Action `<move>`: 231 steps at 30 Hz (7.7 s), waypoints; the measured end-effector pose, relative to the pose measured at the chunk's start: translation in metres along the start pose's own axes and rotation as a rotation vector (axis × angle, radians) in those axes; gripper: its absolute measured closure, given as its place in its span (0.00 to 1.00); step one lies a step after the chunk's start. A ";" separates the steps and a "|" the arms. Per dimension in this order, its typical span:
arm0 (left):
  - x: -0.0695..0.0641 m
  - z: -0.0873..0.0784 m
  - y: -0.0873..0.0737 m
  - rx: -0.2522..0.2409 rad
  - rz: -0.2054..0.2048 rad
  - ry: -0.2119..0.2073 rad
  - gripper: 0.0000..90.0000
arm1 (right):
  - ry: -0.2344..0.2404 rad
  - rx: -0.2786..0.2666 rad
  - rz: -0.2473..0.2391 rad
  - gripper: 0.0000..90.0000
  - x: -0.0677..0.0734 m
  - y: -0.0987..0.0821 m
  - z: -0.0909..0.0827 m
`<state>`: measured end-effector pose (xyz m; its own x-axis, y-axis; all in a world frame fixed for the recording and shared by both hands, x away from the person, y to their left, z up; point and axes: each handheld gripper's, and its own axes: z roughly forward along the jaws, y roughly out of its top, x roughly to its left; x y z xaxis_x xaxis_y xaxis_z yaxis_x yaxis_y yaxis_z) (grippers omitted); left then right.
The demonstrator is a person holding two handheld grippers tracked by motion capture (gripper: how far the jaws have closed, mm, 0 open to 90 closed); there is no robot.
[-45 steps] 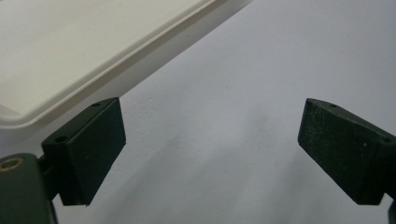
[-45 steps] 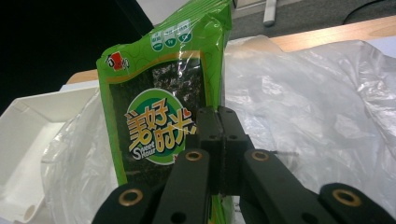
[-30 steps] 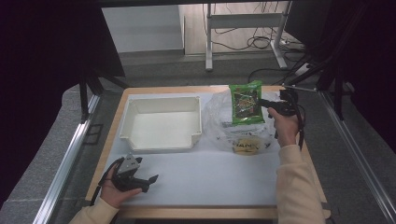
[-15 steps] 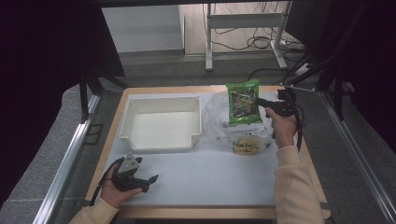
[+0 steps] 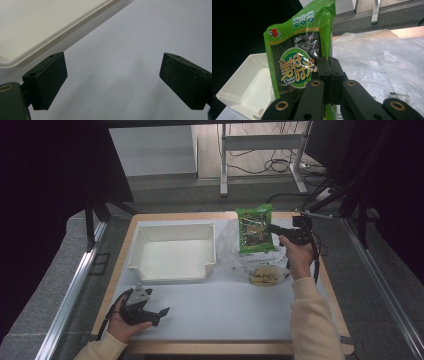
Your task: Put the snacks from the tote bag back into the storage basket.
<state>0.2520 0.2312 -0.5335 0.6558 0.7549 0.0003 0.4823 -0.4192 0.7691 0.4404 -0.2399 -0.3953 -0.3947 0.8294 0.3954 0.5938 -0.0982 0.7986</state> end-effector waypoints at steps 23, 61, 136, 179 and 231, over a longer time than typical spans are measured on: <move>0.000 0.000 0.000 0.001 -0.002 -0.001 0.09 | 0.055 -0.002 -0.003 1.00 0.021 -0.002 0.015; 0.000 0.000 0.000 -0.003 -0.004 -0.001 0.09 | 0.115 0.022 -0.054 1.00 0.060 -0.004 0.047; 0.001 0.000 -0.001 -0.001 -0.003 -0.005 0.09 | 0.260 0.121 -0.078 1.00 0.138 -0.032 0.128; 0.001 -0.001 0.000 -0.007 -0.011 -0.023 0.09 | 0.276 0.187 -0.100 1.00 0.193 -0.052 0.182; 0.003 -0.001 0.000 -0.015 -0.016 -0.038 0.09 | 0.206 0.303 -0.135 0.63 0.209 -0.094 0.229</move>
<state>0.2531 0.2340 -0.5326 0.6694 0.7420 -0.0361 0.4848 -0.3995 0.7781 0.4626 0.0692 -0.4918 -0.5974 0.6931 0.4033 0.6950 0.1966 0.6916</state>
